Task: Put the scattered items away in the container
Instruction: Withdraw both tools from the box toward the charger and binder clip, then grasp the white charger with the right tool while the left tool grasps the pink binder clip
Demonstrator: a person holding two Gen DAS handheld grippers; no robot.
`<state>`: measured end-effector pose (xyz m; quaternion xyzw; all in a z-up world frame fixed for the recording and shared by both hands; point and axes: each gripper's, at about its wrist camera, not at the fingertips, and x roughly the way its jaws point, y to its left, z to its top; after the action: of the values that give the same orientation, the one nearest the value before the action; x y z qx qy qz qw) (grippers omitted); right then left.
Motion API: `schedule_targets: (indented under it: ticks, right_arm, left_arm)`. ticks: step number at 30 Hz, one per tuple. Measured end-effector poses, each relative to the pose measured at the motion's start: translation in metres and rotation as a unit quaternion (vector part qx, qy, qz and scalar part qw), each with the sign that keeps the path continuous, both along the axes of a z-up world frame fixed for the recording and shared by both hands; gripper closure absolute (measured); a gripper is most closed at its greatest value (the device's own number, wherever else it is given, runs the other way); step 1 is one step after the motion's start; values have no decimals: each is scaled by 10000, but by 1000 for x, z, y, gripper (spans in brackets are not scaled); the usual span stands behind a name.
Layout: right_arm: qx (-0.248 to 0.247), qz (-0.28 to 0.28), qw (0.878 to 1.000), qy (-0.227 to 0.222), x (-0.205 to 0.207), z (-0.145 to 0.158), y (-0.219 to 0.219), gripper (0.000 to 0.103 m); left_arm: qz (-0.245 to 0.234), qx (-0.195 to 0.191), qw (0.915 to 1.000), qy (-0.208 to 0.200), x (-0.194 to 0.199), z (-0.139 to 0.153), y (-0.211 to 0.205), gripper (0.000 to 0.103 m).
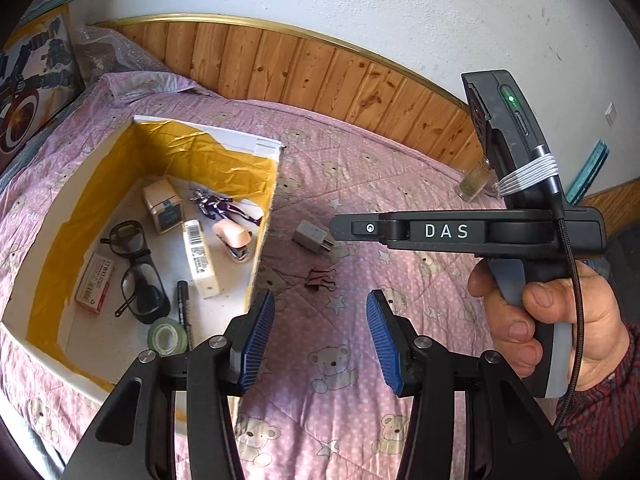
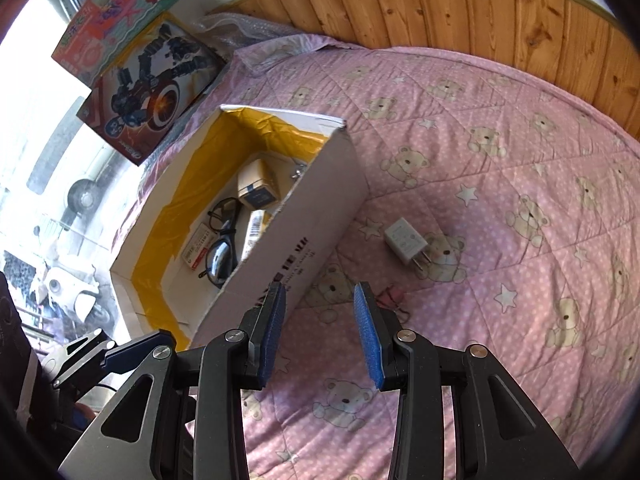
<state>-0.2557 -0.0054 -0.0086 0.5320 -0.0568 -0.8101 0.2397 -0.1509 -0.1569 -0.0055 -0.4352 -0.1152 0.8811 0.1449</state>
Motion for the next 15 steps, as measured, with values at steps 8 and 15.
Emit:
schedule_targets:
  ticks: [8,15]
  right_arm:
    - [243,-128,9996,-10,-15,-28,33,65]
    - [766,377,9963,90,-42,-61,28,65]
  left_arm:
    - [-293,-60,9993,-203,-22,-22,43,50]
    - [-307,-73,9976,-611,-46,-61,66,50]
